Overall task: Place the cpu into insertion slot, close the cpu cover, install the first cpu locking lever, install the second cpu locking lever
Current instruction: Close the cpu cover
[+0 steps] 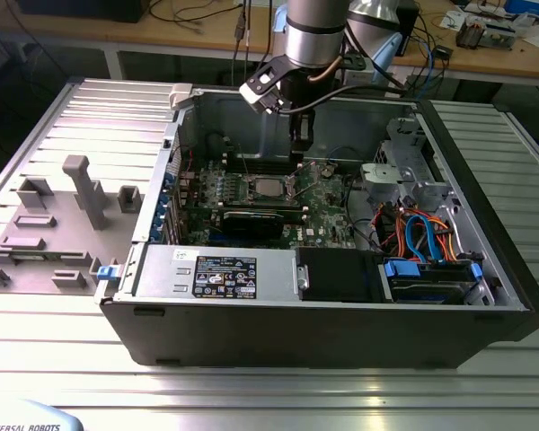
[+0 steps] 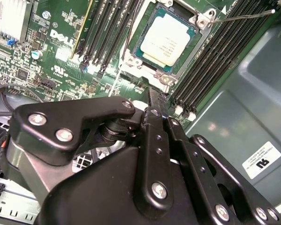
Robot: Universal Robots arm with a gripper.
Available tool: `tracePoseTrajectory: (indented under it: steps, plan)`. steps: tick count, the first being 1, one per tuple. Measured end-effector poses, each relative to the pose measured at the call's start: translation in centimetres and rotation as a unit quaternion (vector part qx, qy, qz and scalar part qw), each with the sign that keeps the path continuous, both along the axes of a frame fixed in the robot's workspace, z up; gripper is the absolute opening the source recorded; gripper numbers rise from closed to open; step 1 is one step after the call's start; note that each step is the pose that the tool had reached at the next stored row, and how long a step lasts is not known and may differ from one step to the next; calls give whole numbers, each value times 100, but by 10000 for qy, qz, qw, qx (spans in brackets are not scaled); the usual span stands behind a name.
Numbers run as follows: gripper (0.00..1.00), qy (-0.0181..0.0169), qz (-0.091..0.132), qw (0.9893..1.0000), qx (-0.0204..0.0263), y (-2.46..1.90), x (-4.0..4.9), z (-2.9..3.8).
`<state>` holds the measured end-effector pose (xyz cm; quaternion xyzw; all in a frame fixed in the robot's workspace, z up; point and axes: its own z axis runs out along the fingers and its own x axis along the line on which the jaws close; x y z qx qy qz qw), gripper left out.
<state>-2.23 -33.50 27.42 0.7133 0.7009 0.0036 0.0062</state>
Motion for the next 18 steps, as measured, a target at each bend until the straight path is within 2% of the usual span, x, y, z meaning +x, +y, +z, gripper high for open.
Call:
tracePoseTrajectory:
  steps: [5,7,18]
  plan:
    - [11,0,0,10000,0,0,13,0]
    - [11,0,0,10000,0,0,96,0]
    - [11,0,0,10000,-1,0,155,-6]
